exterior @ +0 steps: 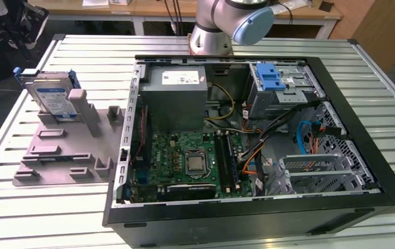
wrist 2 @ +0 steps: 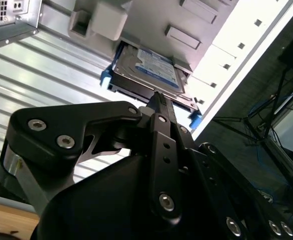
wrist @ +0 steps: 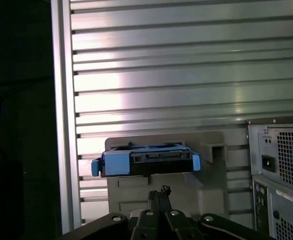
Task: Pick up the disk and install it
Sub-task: 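Reach for the disk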
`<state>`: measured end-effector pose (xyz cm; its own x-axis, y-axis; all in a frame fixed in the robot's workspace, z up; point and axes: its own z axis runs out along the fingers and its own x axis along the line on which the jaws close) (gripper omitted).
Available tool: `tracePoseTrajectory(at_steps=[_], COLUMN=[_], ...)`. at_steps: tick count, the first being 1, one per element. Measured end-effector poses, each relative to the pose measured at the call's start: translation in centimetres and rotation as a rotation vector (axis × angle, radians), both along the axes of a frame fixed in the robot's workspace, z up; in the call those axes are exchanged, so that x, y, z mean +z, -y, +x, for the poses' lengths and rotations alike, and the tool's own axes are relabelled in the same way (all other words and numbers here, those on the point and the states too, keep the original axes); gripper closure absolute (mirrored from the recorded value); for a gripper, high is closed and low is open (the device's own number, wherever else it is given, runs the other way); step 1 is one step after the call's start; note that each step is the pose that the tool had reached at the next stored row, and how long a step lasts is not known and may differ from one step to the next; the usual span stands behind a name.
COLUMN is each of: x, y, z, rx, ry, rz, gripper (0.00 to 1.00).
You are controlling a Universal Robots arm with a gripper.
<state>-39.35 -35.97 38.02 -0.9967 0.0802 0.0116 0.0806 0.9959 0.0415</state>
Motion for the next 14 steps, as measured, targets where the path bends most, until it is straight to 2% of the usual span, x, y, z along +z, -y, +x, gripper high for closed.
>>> tracePoseTrajectory(at_steps=[9,14], x=[-0.41,-0.46], y=[-1.13,-1.25], z=[-2.5,-2.8], rx=[0.000,0.000], ry=[-0.0001,-0.0001], rz=[0.0000,0.0000], gripper=[0.89,0.89])
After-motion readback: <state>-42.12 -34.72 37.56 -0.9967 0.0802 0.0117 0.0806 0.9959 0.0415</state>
